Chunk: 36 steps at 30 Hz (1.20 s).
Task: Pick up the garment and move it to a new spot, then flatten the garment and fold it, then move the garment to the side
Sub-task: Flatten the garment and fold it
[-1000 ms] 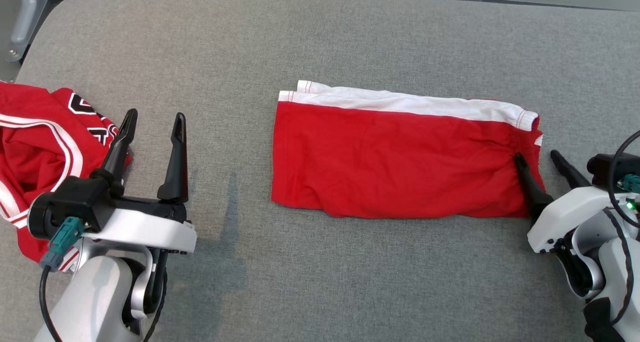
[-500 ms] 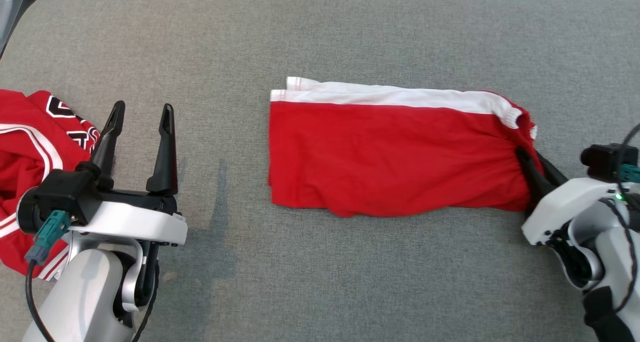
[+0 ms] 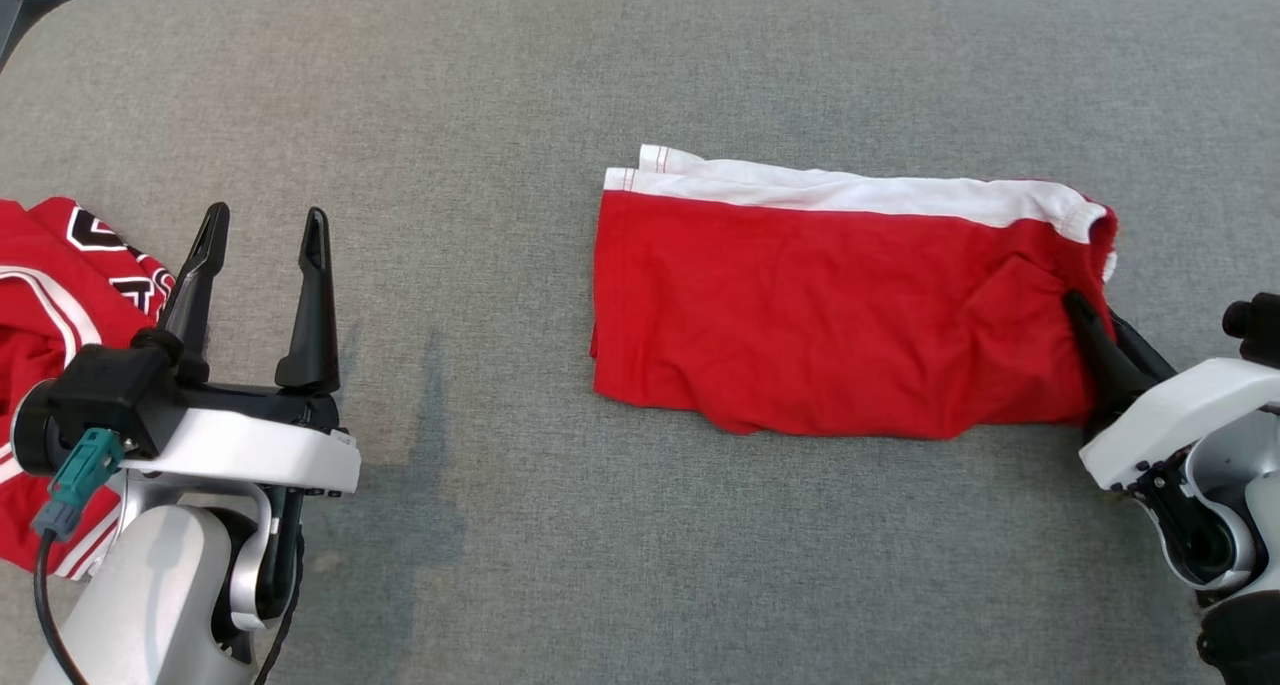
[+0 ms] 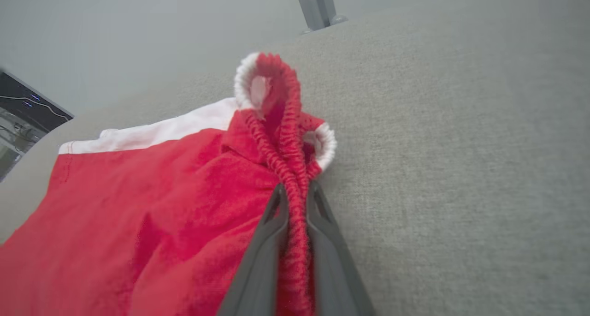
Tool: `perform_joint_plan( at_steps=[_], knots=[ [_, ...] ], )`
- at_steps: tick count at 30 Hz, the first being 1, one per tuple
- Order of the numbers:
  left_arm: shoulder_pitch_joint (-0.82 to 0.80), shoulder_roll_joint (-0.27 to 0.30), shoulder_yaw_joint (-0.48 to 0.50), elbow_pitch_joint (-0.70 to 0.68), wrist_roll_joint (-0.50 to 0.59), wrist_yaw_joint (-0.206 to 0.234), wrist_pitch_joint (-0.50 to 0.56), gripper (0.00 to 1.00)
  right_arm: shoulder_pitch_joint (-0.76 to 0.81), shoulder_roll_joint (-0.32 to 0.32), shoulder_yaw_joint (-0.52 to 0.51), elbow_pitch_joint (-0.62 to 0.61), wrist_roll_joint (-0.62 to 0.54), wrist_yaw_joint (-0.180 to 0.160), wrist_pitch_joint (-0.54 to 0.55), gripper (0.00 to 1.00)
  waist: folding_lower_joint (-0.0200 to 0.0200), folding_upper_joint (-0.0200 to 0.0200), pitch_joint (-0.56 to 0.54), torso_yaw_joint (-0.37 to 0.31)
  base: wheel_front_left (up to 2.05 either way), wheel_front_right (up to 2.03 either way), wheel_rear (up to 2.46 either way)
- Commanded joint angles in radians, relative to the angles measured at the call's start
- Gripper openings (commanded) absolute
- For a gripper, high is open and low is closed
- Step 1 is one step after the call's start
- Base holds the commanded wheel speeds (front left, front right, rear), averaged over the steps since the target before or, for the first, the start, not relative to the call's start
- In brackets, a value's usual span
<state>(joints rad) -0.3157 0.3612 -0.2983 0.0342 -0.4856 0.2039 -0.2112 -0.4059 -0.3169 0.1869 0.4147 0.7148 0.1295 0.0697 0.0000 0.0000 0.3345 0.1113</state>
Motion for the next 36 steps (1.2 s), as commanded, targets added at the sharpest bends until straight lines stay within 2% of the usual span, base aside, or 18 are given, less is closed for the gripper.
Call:
perform_joint_plan(
  at_steps=[1,7,13,18,22,30,31,32,33,34,36],
  knots=[
    [-0.002,0.004,0.002,-0.006,0.001,0.002,0.001,1.0,0.002,-0.007,0.001,-0.014,0.015,0.002,0.008,0.0,0.0,0.0,-0.001,-0.002,0.0,0.0,0.0],
    [-0.002,0.01,-0.005,-0.018,0.007,0.008,0.008,1.0,-0.019,0.019,0.026,-0.173,0.189,0.002,0.08,0.0,0.0,0.0,0.0,-0.005,0.0,0.0,0.0],
    [-0.017,0.008,-0.017,-0.022,0.012,0.01,0.013,1.0,-0.084,0.128,0.05,-0.215,0.326,0.002,0.125,0.0,0.0,0.0,0.003,0.014,0.0,0.0,0.0],
    [-0.024,-0.008,-0.028,-0.014,0.004,0.007,0.009,1.0,-0.147,0.2,0.124,-0.156,0.357,0.002,0.144,0.0,0.0,0.0,0.005,0.045,0.0,0.0,0.0],
    [-0.025,-0.015,-0.037,-0.008,0.003,0.0,0.003,1.0,-0.192,0.231,0.19,-0.075,0.353,0.002,0.124,0.0,0.0,0.0,0.012,0.072,0.0,0.0,0.0],
    [-0.042,-0.027,-0.049,0.01,0.001,-0.009,-0.009,1.0,-0.265,0.252,0.298,0.102,0.32,0.002,0.041,0.0,0.0,0.0,0.026,0.104,0.0,0.0,0.0],
    [-0.043,-0.027,-0.049,0.012,0.001,-0.009,-0.01,1.0,-0.272,0.253,0.309,0.113,0.315,0.002,0.027,0.02,0.0,0.0,0.028,0.104,0.0,0.0,0.0],
    [-0.044,-0.027,-0.049,0.014,0.001,-0.008,-0.011,1.0,-0.278,0.254,0.322,0.12,0.323,0.003,0.016,0.35,0.0,0.0,0.028,0.104,0.0,0.0,0.0],
    [-0.044,-0.026,-0.049,0.016,0.002,-0.008,-0.012,1.0,-0.284,0.256,0.336,0.121,0.328,0.003,0.004,0.8,0.0,0.0,0.029,0.103,0.0,0.0,0.0],
    [-0.044,-0.025,-0.048,0.018,0.002,-0.007,-0.013,1.0,-0.289,0.257,0.351,0.118,0.329,0.003,-0.009,1.0,0.0,0.0,0.028,0.1,0.0,0.0,0.0],
    [-0.042,-0.021,-0.046,0.022,0.004,-0.003,-0.014,1.0,-0.293,0.255,0.38,0.102,0.331,0.002,-0.037,1.0,0.0,0.0,0.024,0.093,0.0,0.0,0.0]
  ],
)
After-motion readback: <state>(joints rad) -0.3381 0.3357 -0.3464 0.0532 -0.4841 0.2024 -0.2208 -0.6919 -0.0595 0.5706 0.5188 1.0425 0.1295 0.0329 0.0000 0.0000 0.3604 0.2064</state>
